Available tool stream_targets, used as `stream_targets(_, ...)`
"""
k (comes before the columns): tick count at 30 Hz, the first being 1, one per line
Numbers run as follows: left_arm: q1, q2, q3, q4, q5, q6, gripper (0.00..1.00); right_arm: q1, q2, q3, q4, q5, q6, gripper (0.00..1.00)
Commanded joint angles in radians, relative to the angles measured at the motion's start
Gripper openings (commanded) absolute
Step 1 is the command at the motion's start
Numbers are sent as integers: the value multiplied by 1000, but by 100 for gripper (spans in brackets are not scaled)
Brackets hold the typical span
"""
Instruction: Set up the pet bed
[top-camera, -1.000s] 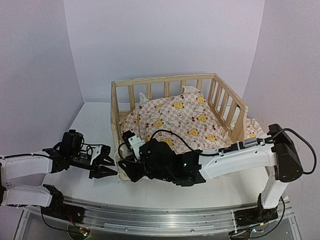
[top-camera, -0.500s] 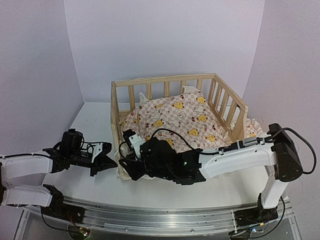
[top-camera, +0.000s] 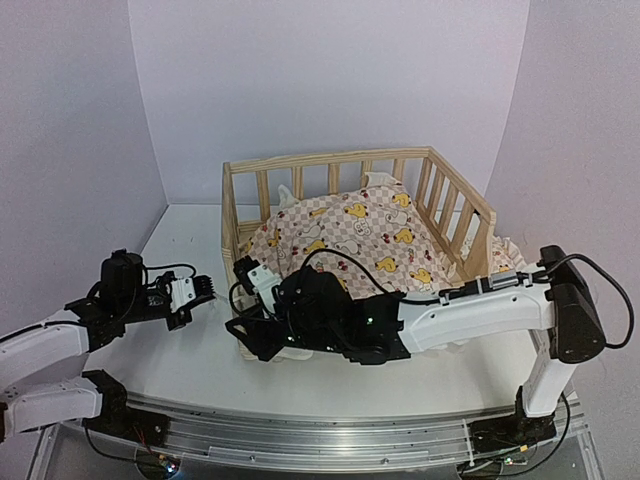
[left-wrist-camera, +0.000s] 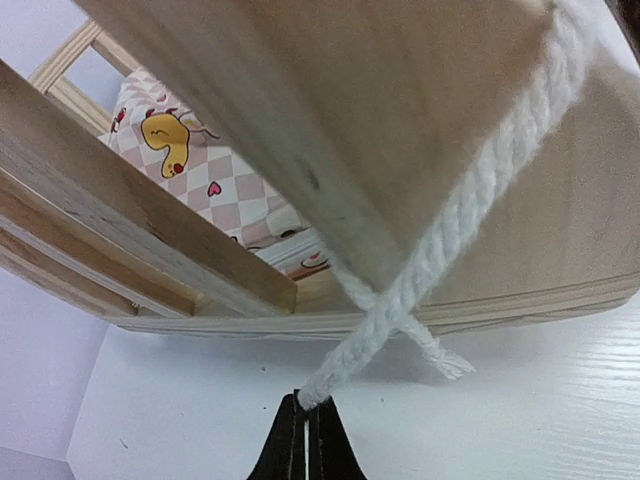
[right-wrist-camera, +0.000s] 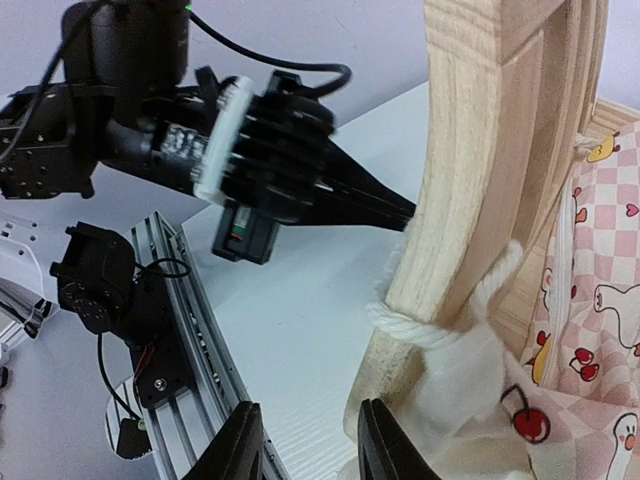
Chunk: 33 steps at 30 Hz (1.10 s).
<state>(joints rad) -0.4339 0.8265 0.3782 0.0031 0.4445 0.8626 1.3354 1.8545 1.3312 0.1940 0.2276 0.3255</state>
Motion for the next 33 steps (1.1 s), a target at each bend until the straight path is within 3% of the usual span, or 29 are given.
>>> stream_targets(1,26,143,52,99,-11,67,0,-6,-43,51,28,-27,5,34)
stream_targets(4,32,246,82,121,32,74,0,-7,-45,42,28,-23,10,35)
stream_targets(7,34,268,85,102,132,113,0,-7,-56,31,28,5,14,35)
stream_targets(11,33,288,129,82,155,67,0,-6,-82,27,14,88,33,38)
stream_targets(18,33,306,131,115,178,33,0,-7,-106,176,-93,254,-14,54)
stream_targets(23,33,304,120,128,180,23,1,-7,-26,329,-141,312,-98,66)
stream_targets(27,34,293,127,114,166,8,12,-9,79,491,-235,429,-133,68)
stream_targets(33,62,257,153,1,154,42,40,-56,207,667,-406,475,-108,68)
